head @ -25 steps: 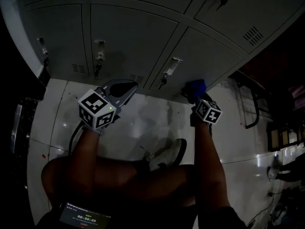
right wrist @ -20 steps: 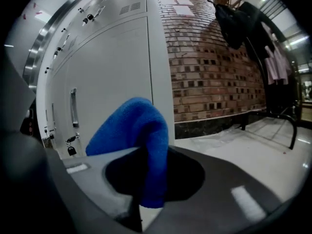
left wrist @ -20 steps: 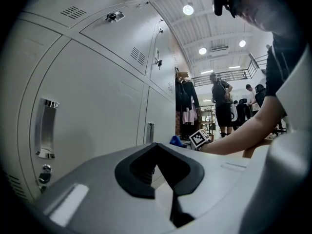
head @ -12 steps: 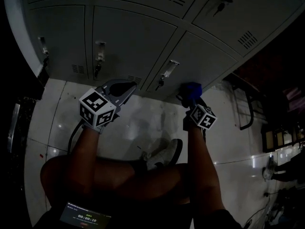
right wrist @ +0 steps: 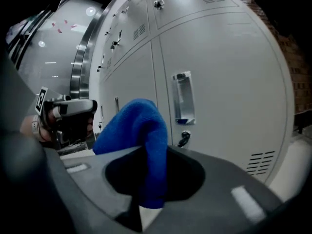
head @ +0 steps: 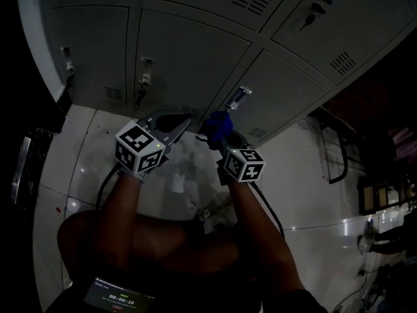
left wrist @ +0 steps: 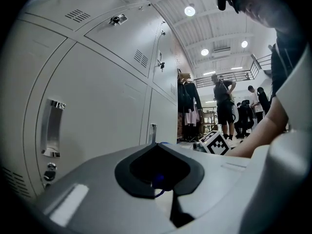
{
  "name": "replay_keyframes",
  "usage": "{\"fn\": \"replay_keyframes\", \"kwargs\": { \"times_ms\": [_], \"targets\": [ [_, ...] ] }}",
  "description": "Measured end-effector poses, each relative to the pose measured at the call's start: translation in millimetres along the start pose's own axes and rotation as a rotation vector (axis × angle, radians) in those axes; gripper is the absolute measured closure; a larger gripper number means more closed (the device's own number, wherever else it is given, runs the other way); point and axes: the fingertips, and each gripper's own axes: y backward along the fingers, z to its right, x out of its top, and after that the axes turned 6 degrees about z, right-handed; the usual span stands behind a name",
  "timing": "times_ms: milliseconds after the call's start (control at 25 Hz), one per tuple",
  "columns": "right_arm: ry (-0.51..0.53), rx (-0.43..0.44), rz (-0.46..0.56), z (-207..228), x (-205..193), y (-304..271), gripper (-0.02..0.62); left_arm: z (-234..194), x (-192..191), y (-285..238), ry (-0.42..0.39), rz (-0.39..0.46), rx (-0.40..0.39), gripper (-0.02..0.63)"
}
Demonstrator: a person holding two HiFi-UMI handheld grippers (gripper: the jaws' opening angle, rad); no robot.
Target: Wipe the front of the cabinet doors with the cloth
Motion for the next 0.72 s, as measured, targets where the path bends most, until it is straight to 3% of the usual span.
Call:
{"fn": "replay_keyframes", "kwargs": {
  "times_ms": [240,400,720],
  "targets": [
    [0.031,0.012,-0.083,10,-40,-46,0.525,-4,-4,-4,-0.002,-0.013,0.000,0.601],
    [-0.035,-0.046,-0.077,42,-47,-51,0.525,-1,-8,-10,-0.013,-0.029,-0.017,0.600],
    [-0.048,-0.168,-0.083,95,-56,-23,0.525,1,-12,-10,-0.011,-0.027,-0.015,0.601]
  ]
}}
